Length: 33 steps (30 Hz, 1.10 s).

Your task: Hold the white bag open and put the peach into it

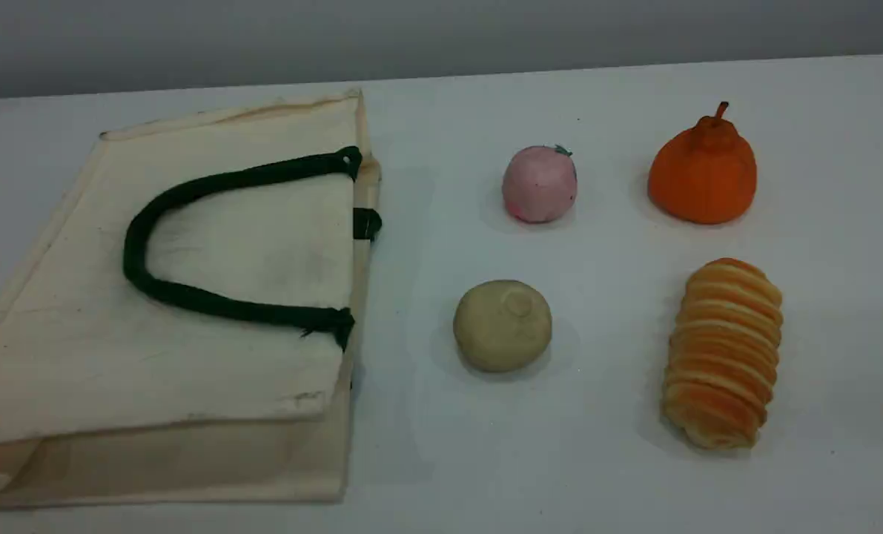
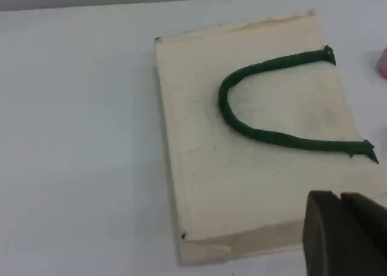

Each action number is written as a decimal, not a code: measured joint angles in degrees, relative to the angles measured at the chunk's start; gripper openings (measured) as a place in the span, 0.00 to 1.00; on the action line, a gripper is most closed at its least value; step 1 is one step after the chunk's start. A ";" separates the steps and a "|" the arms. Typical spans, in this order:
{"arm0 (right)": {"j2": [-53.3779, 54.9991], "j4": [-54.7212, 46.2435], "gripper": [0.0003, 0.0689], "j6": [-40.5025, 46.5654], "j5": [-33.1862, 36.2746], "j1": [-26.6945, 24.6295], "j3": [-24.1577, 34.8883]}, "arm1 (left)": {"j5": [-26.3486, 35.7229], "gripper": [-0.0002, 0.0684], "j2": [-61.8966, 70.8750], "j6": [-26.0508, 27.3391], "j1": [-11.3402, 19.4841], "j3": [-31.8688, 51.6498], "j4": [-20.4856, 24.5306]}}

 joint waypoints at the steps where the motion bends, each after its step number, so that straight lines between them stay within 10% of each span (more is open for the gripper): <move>1: 0.00 0.00 0.35 0.00 0.00 0.00 0.00 | 0.00 0.11 0.00 0.00 0.00 0.00 0.00; 22: 0.00 0.17 0.35 0.04 -0.13 0.00 -0.13 | -0.54 0.11 0.86 -0.49 0.00 -0.43 0.12; 33: 13.36 0.06 0.35 2.01 -11.96 0.05 -7.29 | -7.97 0.15 17.95 -3.70 0.00 -8.02 0.38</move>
